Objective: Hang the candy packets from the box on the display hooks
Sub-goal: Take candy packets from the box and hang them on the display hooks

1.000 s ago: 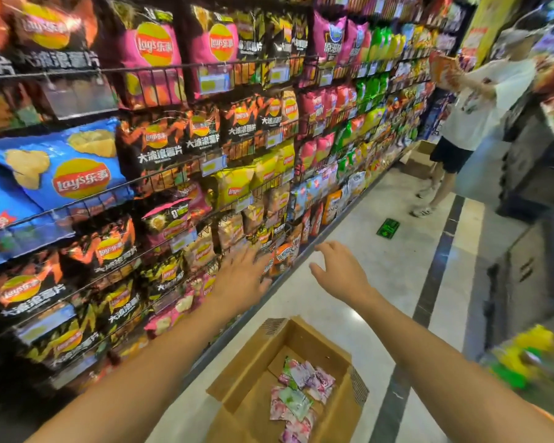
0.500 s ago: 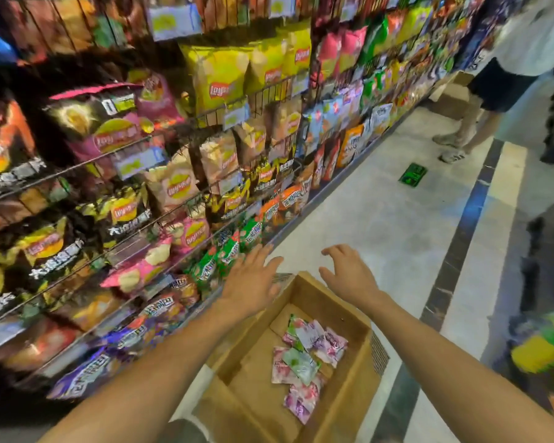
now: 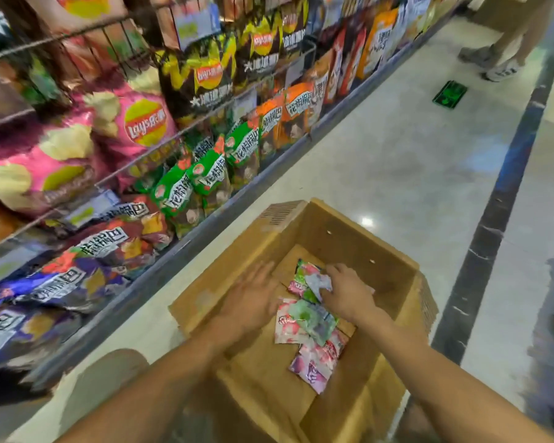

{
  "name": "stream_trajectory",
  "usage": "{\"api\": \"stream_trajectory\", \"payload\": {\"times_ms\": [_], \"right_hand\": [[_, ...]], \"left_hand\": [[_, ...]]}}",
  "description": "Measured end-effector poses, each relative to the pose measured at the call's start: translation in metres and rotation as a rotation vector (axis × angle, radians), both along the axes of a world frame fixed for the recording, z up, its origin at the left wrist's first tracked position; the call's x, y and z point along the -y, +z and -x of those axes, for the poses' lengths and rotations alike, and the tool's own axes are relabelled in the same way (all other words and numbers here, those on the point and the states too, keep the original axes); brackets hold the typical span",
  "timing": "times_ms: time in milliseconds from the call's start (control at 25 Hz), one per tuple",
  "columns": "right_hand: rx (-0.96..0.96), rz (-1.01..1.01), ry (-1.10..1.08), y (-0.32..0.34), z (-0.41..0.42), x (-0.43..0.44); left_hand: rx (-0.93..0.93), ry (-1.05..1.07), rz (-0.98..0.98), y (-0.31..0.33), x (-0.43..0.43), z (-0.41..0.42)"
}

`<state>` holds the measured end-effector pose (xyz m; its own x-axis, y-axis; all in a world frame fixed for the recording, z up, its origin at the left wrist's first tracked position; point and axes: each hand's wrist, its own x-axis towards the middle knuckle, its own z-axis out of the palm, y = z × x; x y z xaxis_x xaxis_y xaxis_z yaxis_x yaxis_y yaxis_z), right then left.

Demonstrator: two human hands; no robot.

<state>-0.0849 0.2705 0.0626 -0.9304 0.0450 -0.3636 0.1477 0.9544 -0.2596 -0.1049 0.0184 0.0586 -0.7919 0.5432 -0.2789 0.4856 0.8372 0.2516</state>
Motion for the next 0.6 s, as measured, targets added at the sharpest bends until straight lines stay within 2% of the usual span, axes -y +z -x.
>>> {"api": "stream_trajectory", "payload": {"times_ms": [200,360,600], "right_hand": [[0.188,-0.032,0.005,-0.106,-0.017,0.005],[0.357,-0.109,-0.010,-0.157,-0.024,0.014],[0.346,-0.216,-0.072,-0.213,-0.026,0.025]], "left_hand": [[0.065,0.008,0.015,-0.072,0.006,-0.011],[0.249,0.070,-0.034,-0.090,0.004,-0.010],[0.398,0.249,-0.277,-0.094,0.000,-0.003]]}}
